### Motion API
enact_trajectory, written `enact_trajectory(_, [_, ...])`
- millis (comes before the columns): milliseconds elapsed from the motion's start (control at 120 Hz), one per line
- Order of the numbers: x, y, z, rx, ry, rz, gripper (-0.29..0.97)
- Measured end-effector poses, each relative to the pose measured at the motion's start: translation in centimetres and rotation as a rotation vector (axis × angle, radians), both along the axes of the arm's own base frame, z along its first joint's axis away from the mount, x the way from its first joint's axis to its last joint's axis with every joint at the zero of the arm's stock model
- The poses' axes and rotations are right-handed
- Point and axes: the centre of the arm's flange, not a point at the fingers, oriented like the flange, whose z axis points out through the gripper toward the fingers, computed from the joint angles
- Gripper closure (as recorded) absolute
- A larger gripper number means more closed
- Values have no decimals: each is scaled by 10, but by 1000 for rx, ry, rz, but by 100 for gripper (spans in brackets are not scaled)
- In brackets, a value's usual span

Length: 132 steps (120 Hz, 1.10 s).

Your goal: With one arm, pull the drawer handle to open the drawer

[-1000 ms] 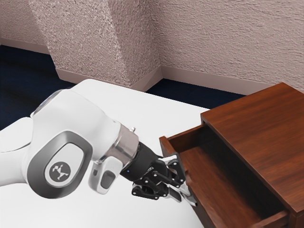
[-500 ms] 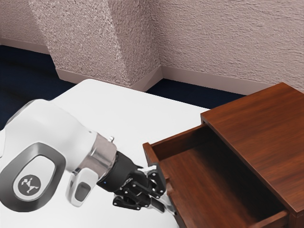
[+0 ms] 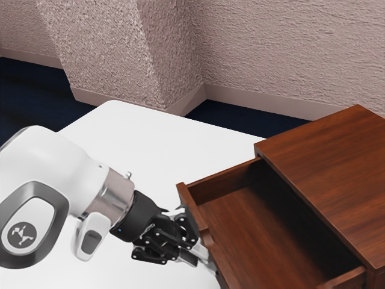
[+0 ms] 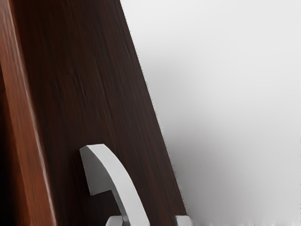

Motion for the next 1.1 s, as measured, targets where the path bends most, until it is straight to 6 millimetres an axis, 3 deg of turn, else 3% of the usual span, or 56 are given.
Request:
enact_trajectory(208, [-3,6,7,-9,-13,7,58])
enact_trajectory(475, [-4,10,10,-5,-24,10,42])
enact_trajectory(608, [-6,21,25,-20,-39,17,38])
enact_trajectory(675, [-2,33,46,-11,-61,33,37])
enact_trajectory(775, [25,52,111,92,-98,68,34])
enact_trajectory(825, [43,69,132,152,-70,117,29])
enact_trajectory(967, [117,98,155,299,116,280,15])
enact_trajectory(1100, [162,107,173,394,273,473,8])
